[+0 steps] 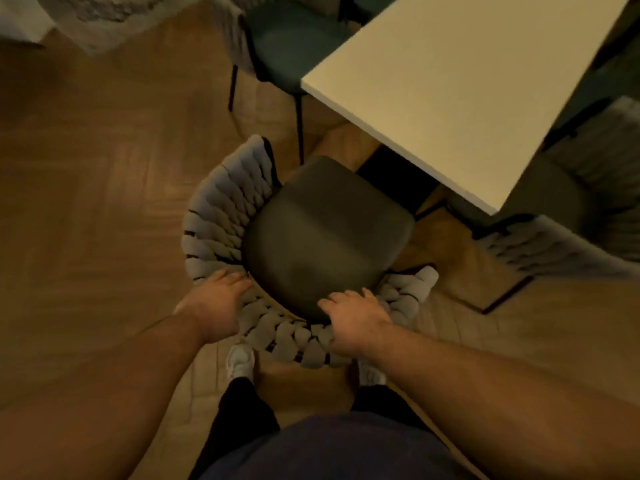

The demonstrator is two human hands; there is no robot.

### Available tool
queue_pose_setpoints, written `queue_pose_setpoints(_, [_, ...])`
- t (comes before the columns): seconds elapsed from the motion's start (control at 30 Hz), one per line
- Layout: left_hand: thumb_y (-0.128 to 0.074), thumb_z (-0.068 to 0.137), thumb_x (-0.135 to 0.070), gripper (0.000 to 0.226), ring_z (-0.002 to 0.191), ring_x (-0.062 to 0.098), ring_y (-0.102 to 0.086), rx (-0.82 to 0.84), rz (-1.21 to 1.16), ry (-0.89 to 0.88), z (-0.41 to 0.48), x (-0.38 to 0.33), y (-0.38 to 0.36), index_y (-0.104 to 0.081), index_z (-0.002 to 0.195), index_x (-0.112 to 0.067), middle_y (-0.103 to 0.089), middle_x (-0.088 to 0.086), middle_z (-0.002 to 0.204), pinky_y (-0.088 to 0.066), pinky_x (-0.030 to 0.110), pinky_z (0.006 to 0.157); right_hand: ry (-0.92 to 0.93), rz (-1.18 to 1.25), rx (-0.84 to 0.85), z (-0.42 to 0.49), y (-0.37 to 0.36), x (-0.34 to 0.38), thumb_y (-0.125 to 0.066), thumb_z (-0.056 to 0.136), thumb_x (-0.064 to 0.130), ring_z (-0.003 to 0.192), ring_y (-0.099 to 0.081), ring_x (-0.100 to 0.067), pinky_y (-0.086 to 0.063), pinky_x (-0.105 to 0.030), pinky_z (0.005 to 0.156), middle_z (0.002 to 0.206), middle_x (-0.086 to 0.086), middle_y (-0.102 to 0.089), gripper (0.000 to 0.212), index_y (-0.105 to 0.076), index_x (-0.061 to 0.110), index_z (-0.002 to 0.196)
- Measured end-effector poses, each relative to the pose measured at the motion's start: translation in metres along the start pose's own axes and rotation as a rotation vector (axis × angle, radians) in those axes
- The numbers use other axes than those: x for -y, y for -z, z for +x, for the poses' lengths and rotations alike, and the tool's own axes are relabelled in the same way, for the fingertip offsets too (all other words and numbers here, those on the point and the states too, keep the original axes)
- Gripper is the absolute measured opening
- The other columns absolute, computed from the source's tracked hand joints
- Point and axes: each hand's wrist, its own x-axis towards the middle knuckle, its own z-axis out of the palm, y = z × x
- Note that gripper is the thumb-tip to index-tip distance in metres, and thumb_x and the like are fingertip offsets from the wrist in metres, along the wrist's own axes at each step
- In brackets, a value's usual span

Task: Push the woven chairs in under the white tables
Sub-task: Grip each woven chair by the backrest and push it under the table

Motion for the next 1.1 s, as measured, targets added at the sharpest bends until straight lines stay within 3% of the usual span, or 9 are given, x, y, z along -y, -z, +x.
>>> queue_pose_setpoints(0.17, [-0.062,0.095,-0.038,0.087,0.163,0.027,-0.007,0.112,0.22,-0.165,0.029,0.052,0.016,-0.017,0.169,-0.033,-0.016,-0.003,0.176,-0.016,0.045,0.131,-0.155,0.218,0.013,0.014,-0.022,0.054,-0.069,0.09,0.052,0.151,-0.037,-0.03,-0.024,-0.055,0.127,0.166,-0.004,-0.038,0.089,-0.03,0.026,0.166])
queue_pose_setpoints(0.27, [-0.064,0.095,-0.039,0.092,0.163,0.029,-0.006,0.17,0.385,-0.204,0.05,0.073,0.022,-0.012,0.17,-0.031,-0.015,-0.001,0.177,-0.012,0.051,0.131,-0.207,0.312,0.027,0.028,-0.037,0.083,-0.065,0.095,0.046,0.146,-0.041,-0.033,-0.037,-0.05,0.121,0.164,-0.007,-0.04,0.081,-0.033,0.021,0.164])
queue_pose_setpoints(0.37, [-0.063,0.095,-0.041,0.09,0.163,0.032,-0.007,0.229,0.527,-0.24,0.07,0.082,0.02,-0.013,0.17,-0.03,-0.015,0.002,0.177,-0.008,0.056,0.13,-0.245,0.388,0.06,0.039,-0.051,0.098,-0.067,0.097,0.039,0.145,-0.041,-0.035,-0.039,-0.052,0.119,0.163,-0.01,-0.04,0.077,-0.034,0.018,0.163])
queue_pose_setpoints(0.57, [-0.054,0.1,-0.034,0.066,0.151,0.029,-0.036,0.296,0.695,-0.265,0.087,0.08,0.007,-0.031,0.162,-0.032,-0.043,0.001,0.163,-0.011,0.06,0.128,-0.276,0.321,0.098,0.052,-0.075,0.097,-0.058,0.106,0.024,0.134,-0.052,-0.035,-0.043,-0.052,0.114,0.15,-0.011,-0.053,0.049,-0.047,0.018,0.153])
queue_pose_setpoints(0.73, [-0.055,0.099,-0.038,0.057,0.139,0.029,-0.048,0.268,0.759,-0.356,0.091,0.081,0.014,-0.042,0.155,-0.035,-0.055,-0.002,0.151,-0.029,0.053,0.121,-0.286,0.248,0.097,0.057,-0.075,0.089,-0.056,0.107,0.019,0.122,-0.062,-0.034,-0.054,-0.047,0.099,0.14,-0.008,-0.062,0.037,-0.054,0.022,0.144])
queue_pose_setpoints(0.83, [-0.054,0.099,-0.038,0.049,0.127,0.027,-0.058,0.24,0.752,-0.406,0.095,0.071,0.023,-0.049,0.148,-0.034,-0.062,-0.003,0.14,-0.044,0.045,0.102,-0.362,0.229,0.074,0.058,-0.068,0.074,-0.054,0.108,0.019,0.118,-0.062,-0.031,-0.052,-0.046,0.098,0.134,-0.007,-0.065,0.032,-0.058,0.025,0.14])
queue_pose_setpoints(0.93, [-0.053,0.101,-0.038,0.043,0.119,0.026,-0.062,0.177,0.709,-0.434,0.113,0.054,0.036,-0.053,0.143,-0.035,-0.066,-0.003,0.134,-0.046,0.04,0.088,-0.461,0.227,0.033,0.064,-0.057,0.046,-0.052,0.109,0.02,0.119,-0.062,-0.028,-0.051,-0.045,0.103,0.133,-0.005,-0.067,0.028,-0.064,0.026,0.134])
queue_pose_setpoints(1.1, [-0.053,0.103,-0.034,0.04,0.121,0.025,-0.062,0.149,0.656,-0.412,0.135,0.042,0.057,-0.056,0.143,-0.035,-0.066,-0.003,0.135,-0.049,0.039,0.094,-0.533,0.196,0.054,0.075,-0.036,0.027,-0.051,0.111,0.02,0.13,-0.059,-0.028,-0.047,-0.047,0.113,0.141,-0.006,-0.065,0.03,-0.063,0.023,0.137])
